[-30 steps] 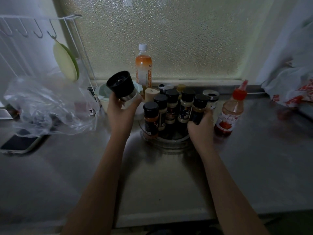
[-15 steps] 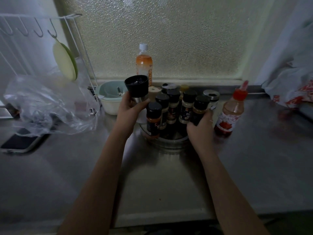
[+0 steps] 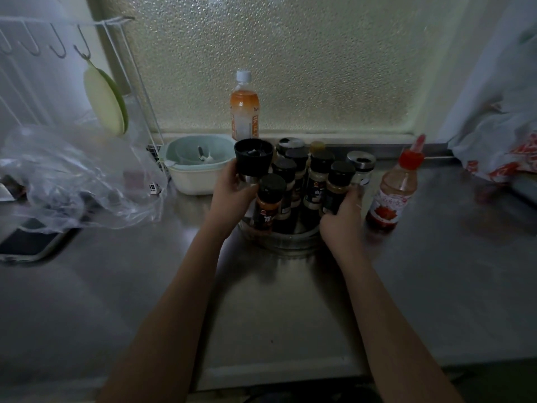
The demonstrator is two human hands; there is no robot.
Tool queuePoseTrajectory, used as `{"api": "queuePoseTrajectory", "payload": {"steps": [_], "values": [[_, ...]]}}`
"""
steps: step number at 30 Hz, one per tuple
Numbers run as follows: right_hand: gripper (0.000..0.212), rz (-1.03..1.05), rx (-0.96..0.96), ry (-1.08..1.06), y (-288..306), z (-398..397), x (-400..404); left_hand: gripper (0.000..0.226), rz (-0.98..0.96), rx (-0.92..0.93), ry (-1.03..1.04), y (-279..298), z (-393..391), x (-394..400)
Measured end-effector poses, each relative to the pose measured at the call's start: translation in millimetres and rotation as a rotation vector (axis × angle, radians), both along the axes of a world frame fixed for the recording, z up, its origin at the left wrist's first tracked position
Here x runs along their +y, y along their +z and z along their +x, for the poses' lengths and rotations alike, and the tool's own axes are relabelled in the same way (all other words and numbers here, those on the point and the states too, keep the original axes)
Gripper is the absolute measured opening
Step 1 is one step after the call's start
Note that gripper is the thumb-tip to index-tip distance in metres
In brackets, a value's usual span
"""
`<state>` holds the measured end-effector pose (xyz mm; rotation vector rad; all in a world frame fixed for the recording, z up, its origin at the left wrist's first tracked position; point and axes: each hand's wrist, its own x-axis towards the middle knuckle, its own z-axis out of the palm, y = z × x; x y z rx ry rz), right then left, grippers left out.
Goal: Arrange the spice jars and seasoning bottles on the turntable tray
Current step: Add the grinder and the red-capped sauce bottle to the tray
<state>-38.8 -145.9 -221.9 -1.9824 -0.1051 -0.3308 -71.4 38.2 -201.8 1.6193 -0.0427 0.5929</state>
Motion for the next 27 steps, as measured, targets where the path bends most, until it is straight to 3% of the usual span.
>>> {"api": "queuePoseTrajectory", "payload": {"steps": [7,11,13,16,18,20,24,27], "values": [[0.054,0.054,0.014,-0.008,1.1,0.2,0.1,0.045,-0.01,-0.011,0.015,-9.7,6.1,2.7],[0.055,0.201,-0.031,-0.057,5.0,-1.9,-1.3,0.054,-0.021,0.054,0.008,-18.3,9.4,4.7],[0.058,0.221,-0.149,-0.171,9.6,-4.9,-5.2,0.061,-0.02,0.089,0.019,-22.3,9.2,8.0],[0.06,0.069,-0.367,-0.523,15.1,-4.1,-18.3,0.057,-0.095,0.09,0.048,-21.1,7.1,7.9],[0.066,0.003,-0.316,-0.68,12.2,5.5,-31.0,0.055,-0.167,0.017,0.073,-16.0,3.8,4.7],[0.075,-0.013,-0.183,-0.681,3.7,20.7,-41.6,0.055,-0.164,-0.053,0.114,-13.5,-0.7,-2.3],[0.074,0.137,-0.096,-0.53,-9.6,36.3,-46.8,0.037,0.192,-0.181,0.463,-9.9,-20.6,-14.4],[0.063,0.233,-0.253,-0.54,-4.8,33.3,-45.2,0.03,0.567,-0.368,0.408,-0.1,-34.4,-19.8]]}}
